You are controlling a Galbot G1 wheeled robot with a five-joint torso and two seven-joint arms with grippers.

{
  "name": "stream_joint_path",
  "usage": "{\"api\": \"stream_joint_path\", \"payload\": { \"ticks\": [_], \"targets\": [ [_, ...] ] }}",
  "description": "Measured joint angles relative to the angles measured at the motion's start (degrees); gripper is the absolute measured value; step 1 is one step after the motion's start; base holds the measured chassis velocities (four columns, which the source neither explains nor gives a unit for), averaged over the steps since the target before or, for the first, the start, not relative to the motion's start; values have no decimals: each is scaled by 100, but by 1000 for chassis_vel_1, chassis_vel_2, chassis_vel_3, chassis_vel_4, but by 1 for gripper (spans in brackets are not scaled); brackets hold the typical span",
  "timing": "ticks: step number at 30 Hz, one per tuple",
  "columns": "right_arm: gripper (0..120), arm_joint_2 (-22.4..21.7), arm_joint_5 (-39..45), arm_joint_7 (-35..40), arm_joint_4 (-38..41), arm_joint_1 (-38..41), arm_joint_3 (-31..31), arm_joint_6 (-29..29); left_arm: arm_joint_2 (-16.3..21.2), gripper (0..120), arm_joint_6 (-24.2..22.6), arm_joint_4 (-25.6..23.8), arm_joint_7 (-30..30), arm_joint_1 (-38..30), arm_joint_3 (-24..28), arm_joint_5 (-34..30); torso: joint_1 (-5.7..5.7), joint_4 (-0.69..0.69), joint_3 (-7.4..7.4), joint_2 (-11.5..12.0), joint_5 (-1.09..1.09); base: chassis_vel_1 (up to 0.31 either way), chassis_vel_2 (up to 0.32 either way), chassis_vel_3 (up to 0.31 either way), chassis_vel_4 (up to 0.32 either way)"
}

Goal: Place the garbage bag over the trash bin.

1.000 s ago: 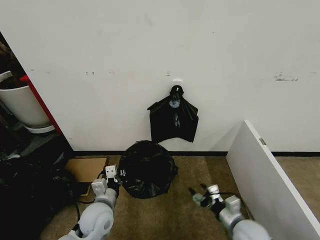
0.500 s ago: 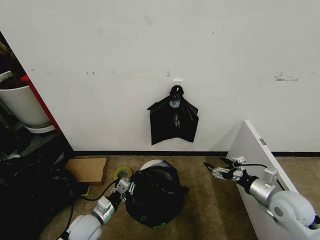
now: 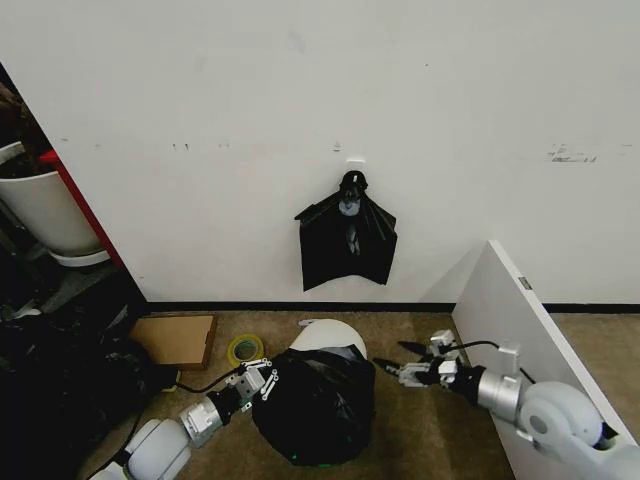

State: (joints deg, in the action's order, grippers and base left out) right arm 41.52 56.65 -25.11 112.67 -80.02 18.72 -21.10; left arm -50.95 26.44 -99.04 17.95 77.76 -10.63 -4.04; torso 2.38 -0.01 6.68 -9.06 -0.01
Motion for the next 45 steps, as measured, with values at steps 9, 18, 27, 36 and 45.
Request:
{"api": "stream_joint_path", "payload": {
  "ticks": [9,18,27,36,45],
  "targets": [
    [86,164,5,61,-89,236,-380,10,12,0,125,-107,93,20,21,208,0,0,0,0,1,0,0,0,0],
    [53,160,-55,56,-117,259,-466,7,-8,0,163,-137,184,37,18,179,0,0,0,0,1,0,0,0,0],
    [23,167,-55,33,-124,224,-487,124,-25,0,155,-99,123,31,7,74,0,0,0,0,1,0,0,0,0],
    [0,212,-71,73,-123,215,-528,252,-48,0,140,-89,120,22,13,-9,0,0,0,0,1,0,0,0,0],
    [0,413,-30,605,-311,518,-813,532,-39,0,224,-245,293,115,13,25,0,0,0,0,1,0,0,0,0]
  ]
}}
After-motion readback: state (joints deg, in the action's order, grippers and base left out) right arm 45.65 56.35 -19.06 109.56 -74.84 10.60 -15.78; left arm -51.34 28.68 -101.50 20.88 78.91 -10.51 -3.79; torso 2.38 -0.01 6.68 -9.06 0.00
